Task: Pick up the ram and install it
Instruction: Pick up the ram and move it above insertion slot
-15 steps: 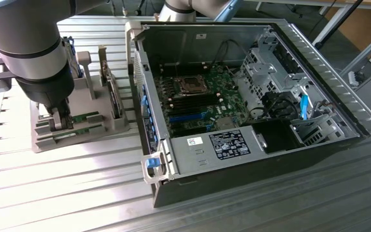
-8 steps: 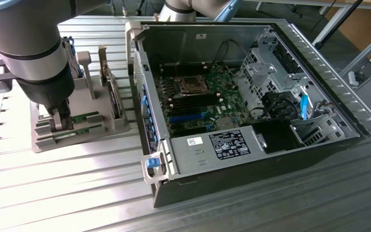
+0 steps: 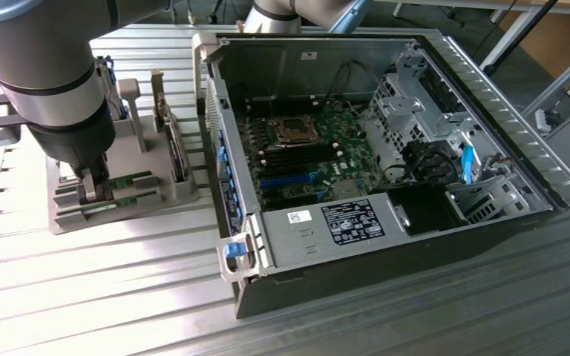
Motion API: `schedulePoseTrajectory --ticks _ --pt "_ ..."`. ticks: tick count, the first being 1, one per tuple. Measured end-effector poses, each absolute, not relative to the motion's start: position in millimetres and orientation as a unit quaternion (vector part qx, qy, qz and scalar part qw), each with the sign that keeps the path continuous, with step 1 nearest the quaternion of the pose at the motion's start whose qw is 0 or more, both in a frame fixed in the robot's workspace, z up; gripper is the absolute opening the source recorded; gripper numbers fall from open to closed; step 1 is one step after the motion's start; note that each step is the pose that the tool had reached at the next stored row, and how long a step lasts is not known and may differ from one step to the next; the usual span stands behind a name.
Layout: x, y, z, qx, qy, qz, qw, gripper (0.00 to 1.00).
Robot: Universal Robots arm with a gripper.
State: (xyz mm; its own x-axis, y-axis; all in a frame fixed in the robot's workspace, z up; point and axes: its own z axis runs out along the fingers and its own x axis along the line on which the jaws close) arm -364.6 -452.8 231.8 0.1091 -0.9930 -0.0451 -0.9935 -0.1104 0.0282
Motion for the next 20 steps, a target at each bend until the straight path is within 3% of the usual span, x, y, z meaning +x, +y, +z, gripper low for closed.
schedulePoseTrajectory --ticks 20 --pt "-365.4 -454.6 209.3 -0.747 0.664 0.026 0.004 0.22"
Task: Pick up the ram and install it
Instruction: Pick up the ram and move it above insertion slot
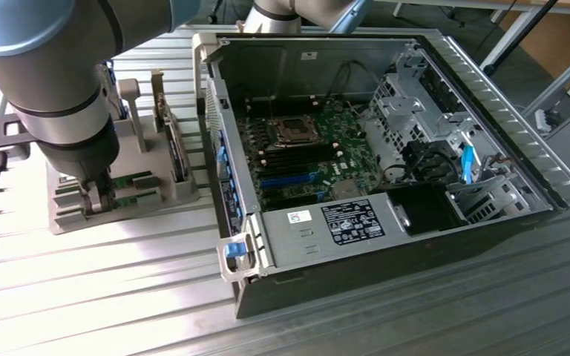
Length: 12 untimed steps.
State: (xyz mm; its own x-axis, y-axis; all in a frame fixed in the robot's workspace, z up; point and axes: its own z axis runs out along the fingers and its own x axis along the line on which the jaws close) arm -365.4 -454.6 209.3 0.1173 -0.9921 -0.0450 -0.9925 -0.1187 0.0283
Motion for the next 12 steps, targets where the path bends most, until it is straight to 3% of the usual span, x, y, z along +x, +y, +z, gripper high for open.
schedulePoseTrajectory --ticks 12 --pt "-359.8 -454.6 208.9 -0.748 0.663 0.026 0.004 0.21"
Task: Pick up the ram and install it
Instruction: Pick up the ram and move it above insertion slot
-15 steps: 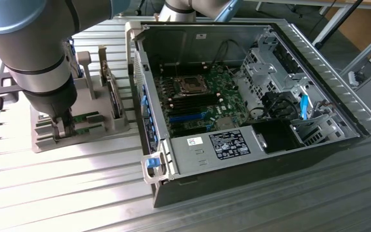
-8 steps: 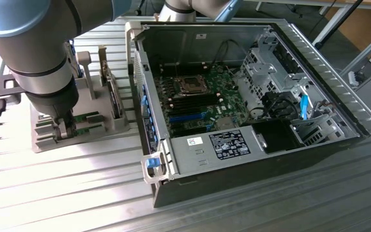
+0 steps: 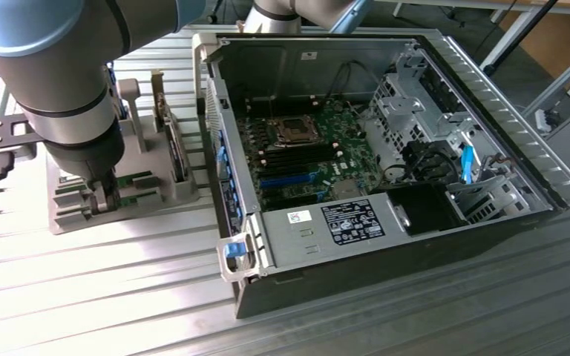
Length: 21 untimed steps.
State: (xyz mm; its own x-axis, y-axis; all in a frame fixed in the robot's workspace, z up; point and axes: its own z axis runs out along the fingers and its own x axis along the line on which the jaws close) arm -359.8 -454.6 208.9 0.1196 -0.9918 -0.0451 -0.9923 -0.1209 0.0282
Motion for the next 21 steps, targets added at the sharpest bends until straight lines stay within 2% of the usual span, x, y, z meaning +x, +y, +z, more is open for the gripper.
schedulePoseTrajectory --ticks 2,21 --pt "-359.8 -454.6 208.9 -0.748 0.663 0.026 0.004 0.11" --pt "-359.8 -454.6 216.4 -0.748 0.663 0.026 0.004 0.11"
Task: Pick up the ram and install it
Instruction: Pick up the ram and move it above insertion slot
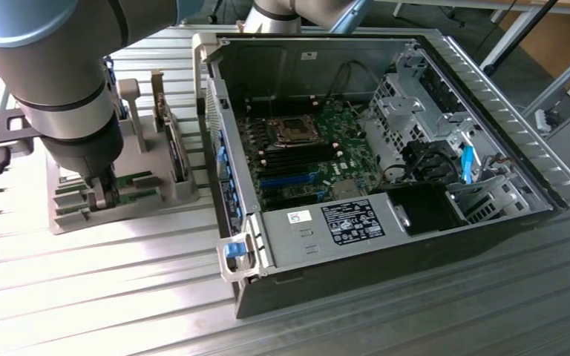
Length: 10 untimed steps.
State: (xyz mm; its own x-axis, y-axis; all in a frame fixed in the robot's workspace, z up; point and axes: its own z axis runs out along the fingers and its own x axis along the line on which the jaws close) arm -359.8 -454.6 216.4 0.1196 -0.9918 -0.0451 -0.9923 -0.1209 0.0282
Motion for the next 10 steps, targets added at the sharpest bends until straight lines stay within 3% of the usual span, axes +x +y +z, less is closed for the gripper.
schedulePoseTrajectory --ticks 10 --pt "-359.8 -454.6 233.9 -0.748 0.663 0.026 0.005 0.11"
